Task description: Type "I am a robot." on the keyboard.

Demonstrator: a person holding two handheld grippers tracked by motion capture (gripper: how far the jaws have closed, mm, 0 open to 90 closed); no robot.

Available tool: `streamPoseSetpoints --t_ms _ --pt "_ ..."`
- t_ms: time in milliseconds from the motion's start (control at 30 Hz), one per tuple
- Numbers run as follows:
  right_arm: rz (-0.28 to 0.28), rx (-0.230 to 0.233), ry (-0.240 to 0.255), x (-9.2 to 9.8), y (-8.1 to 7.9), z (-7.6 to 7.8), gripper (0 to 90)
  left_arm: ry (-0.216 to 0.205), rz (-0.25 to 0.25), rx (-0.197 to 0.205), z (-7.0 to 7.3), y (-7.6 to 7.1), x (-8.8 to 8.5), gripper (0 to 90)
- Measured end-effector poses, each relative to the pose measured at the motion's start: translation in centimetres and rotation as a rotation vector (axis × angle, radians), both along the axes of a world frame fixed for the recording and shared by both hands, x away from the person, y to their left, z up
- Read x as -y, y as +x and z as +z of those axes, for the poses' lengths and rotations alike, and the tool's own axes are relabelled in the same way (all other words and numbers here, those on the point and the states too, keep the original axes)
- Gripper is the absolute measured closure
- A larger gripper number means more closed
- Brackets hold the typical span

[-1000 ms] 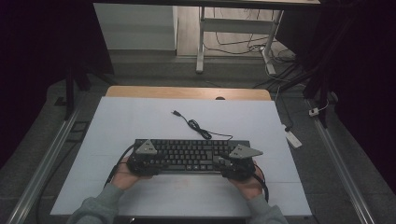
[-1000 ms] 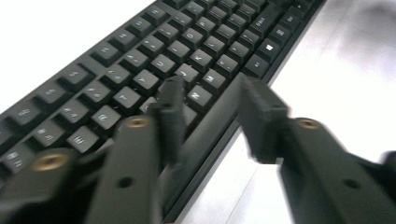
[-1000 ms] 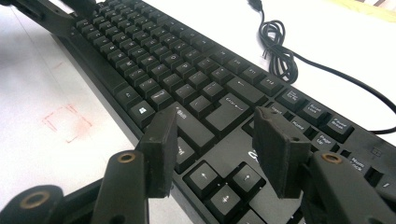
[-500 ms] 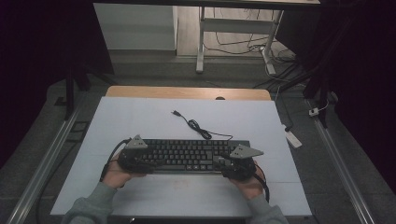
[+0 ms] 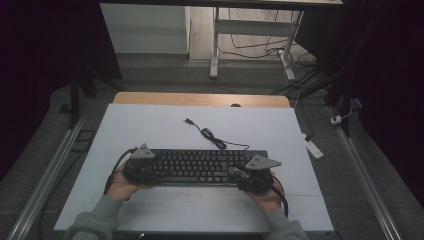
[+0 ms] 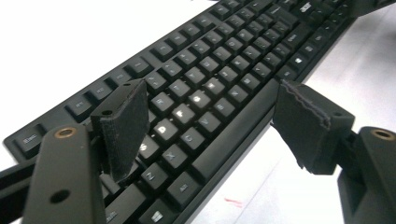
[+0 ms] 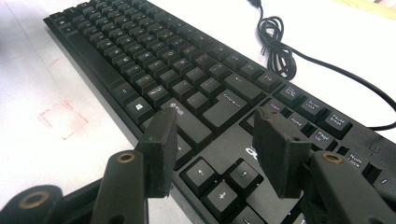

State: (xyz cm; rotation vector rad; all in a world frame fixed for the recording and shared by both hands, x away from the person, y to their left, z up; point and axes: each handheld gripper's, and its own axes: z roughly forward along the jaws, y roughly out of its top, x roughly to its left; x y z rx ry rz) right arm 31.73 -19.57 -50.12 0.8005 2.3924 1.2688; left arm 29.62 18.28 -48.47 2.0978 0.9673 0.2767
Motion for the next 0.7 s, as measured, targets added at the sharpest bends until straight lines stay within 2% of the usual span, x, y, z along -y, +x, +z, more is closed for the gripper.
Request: streamPoseSetpoints --t_ms 200,700 --pt "0.000 -0.001 -0.002 0.0 0.0 0.0 50.2 0.001 0.015 0.000 0.0 0.1 -0.4 27.9" --pt "-0.001 -0.002 -0.010 0.0 0.0 -0.1 50.1 0.039 0.119 -0.021 -0.9 0.8 -2.0 33.7"
